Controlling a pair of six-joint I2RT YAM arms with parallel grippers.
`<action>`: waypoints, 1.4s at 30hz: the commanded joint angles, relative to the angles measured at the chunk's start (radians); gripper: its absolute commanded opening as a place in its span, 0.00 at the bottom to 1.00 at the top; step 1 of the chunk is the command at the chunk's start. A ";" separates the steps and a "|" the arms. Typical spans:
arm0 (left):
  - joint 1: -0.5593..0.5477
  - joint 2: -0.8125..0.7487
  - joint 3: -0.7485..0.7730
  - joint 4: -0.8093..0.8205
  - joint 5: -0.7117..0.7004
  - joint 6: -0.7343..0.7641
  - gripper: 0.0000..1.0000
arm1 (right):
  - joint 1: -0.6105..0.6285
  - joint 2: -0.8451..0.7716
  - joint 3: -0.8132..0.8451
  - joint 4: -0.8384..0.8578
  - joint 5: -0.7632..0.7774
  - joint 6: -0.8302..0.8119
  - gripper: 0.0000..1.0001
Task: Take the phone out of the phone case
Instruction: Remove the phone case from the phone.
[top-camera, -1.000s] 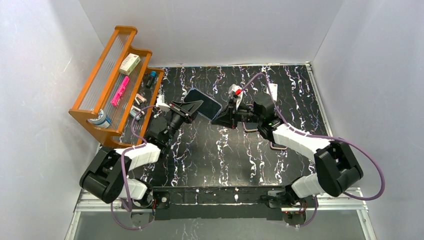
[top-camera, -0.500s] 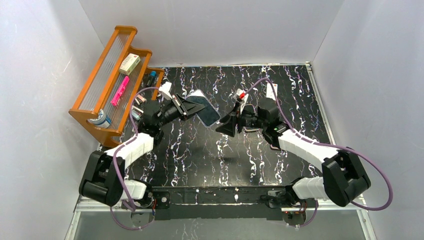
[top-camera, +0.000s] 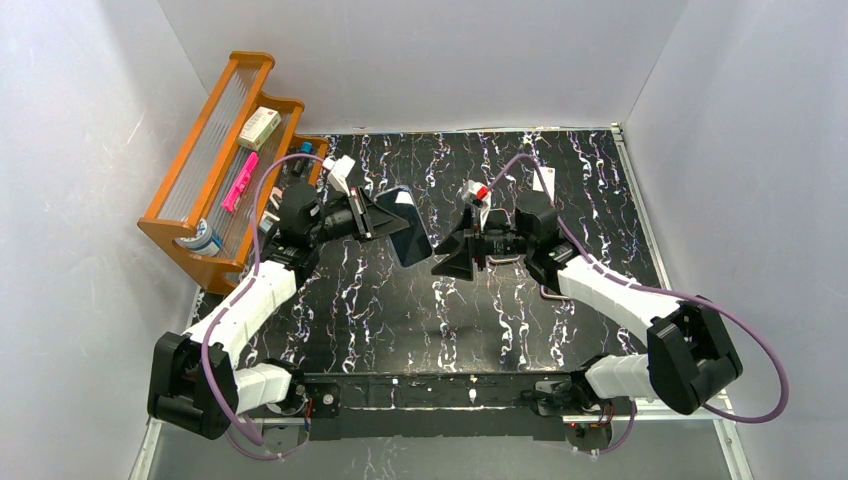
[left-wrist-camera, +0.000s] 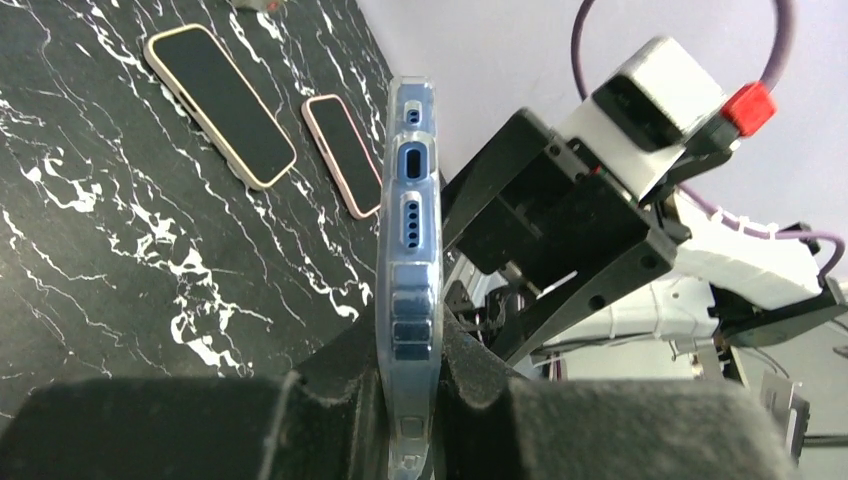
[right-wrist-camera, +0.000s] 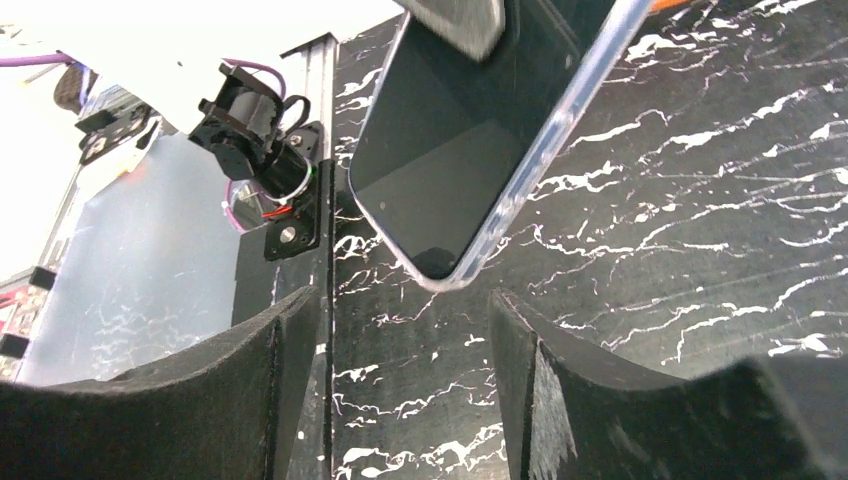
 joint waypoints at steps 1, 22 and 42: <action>0.007 -0.030 0.061 -0.017 0.114 0.064 0.00 | 0.003 0.027 0.080 0.019 -0.093 -0.007 0.69; -0.002 -0.054 0.092 -0.017 0.226 0.093 0.00 | 0.033 0.101 0.167 -0.045 -0.229 -0.112 0.27; -0.029 -0.048 0.057 0.038 0.175 -0.086 0.00 | 0.138 0.083 0.188 -0.086 -0.055 -0.497 0.01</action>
